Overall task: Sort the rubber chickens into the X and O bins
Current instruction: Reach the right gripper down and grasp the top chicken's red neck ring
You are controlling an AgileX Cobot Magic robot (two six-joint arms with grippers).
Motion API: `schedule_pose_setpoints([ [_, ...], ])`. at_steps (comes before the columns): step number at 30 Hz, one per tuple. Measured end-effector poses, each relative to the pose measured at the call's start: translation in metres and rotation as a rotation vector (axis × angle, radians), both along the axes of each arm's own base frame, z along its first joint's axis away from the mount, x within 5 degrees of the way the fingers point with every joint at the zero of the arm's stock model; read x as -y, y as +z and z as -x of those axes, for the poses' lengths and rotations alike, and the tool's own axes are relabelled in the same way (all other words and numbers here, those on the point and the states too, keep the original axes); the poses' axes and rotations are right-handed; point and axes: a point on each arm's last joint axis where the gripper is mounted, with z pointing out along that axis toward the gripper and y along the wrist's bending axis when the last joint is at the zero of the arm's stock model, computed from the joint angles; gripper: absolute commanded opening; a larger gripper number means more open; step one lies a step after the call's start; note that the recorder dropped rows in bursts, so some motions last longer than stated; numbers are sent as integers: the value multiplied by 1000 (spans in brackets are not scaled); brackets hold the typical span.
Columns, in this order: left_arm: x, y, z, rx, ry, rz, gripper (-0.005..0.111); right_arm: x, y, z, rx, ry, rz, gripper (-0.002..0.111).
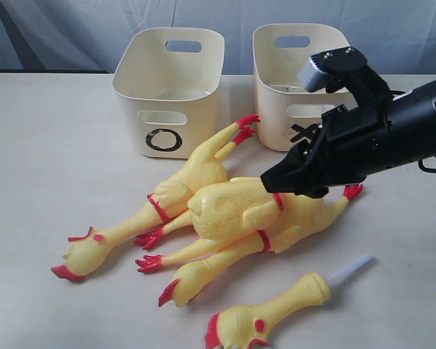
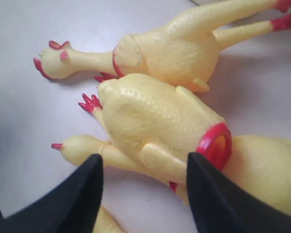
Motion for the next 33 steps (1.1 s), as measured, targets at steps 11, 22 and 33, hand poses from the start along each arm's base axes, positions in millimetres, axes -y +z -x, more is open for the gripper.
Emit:
schedule_pose_setpoints([
  [11, 0, 0, 0, 0, 0, 0, 0, -11, -20, -16, -7, -100, 22, 58],
  [22, 0, 0, 0, 0, 0, 0, 0, -14, -51, -28, -136, -181, 46, 58],
  [33, 0, 0, 0, 0, 0, 0, 0, -18, -61, -30, -223, -217, 6, 58],
])
